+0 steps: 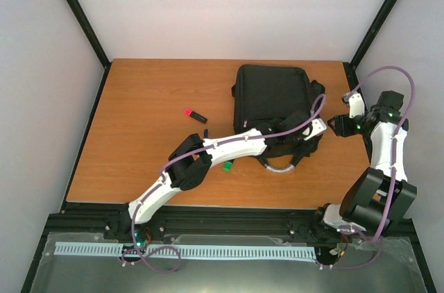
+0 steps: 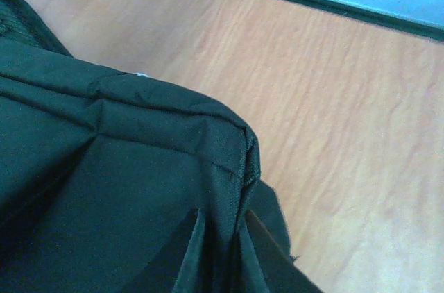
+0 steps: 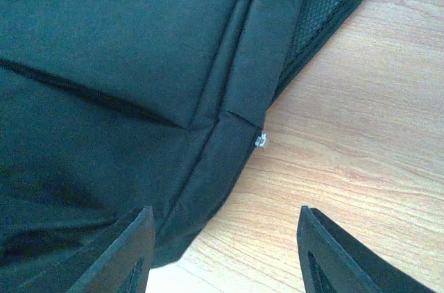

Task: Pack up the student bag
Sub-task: Zip the student bag at the center of the board, then pick up the stationery from the center of the board.

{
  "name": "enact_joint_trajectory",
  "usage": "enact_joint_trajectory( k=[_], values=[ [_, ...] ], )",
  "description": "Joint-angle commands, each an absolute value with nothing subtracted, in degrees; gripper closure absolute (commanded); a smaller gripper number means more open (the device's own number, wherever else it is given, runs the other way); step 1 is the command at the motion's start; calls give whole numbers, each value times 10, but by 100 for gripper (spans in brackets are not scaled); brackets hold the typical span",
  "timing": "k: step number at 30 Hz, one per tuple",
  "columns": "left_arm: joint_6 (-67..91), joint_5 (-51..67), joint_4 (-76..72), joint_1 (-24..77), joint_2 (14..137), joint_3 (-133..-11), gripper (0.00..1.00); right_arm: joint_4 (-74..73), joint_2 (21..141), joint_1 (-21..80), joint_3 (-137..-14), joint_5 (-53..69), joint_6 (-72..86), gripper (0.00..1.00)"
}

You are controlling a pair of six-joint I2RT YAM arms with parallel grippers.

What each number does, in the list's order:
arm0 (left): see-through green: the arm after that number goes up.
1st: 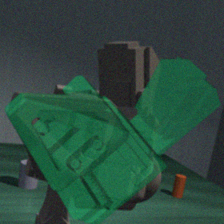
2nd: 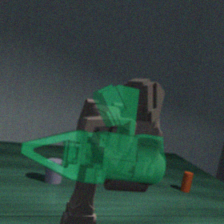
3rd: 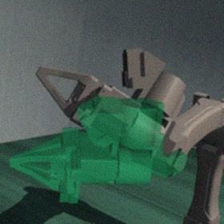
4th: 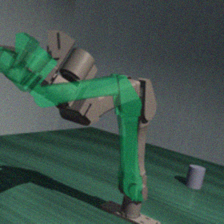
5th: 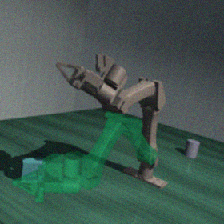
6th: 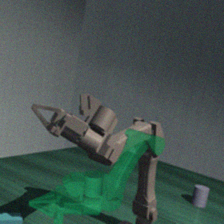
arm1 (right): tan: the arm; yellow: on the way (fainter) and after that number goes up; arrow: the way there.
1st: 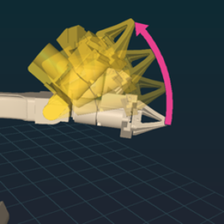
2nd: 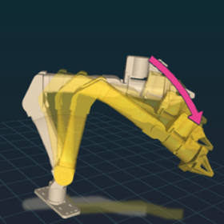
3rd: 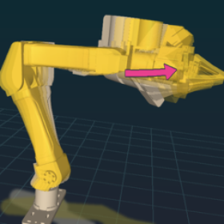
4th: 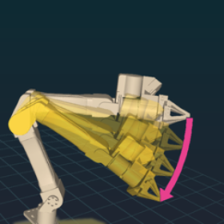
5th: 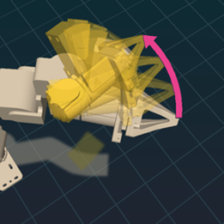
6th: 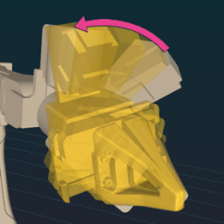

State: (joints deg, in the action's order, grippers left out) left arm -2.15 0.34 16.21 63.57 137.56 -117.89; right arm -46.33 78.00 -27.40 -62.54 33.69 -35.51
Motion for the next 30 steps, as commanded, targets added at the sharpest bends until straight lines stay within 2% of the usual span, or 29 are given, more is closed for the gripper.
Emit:
enact_joint_trajectory(
  k=[1, 4, 5, 6, 7, 12, 15, 21, 26, 30],
  values=[
    [16, 56, 168, 664, 1389, -1261, 78, -470, 765, -287, -626, 356, -341, 42],
    [22, 39, 194, 664, 1383, -1271, 45, -480, 756, -287, -631, 384, -346, 40],
    [25, 32, 193, 664, 1372, -1258, 26, -480, 748, -287, -630, 390, -347, 26],
    [30, 27, 190, 663, 1358, -1237, 4, -480, 739, -287, -629, 395, -346, 3],
    [35, 21, 182, 662, 1339, -1216, 1, -478, 728, -287, -627, 397, -347, 0],
    [91, -108, 147, 662, 1225, -1086, 0, -473, 687, -287, -636, 368, -345, 0],
    [125, -190, 91, 656, 1136, -964, 0, -465, 667, -286, -640, 356, -346, 0],
    [183, -194, 99, 616, 1038, -824, 0, -459, 632, -285, -633, 417, -351, 0],
    [187, -187, 70, 581, 960, -694, 0, -493, 652, -273, -641, 495, -357, 0],
    [209, -181, 55, 552, 885, -607, 0, -498, 658, -182, -643, 458, -356, 0]
  ],
)
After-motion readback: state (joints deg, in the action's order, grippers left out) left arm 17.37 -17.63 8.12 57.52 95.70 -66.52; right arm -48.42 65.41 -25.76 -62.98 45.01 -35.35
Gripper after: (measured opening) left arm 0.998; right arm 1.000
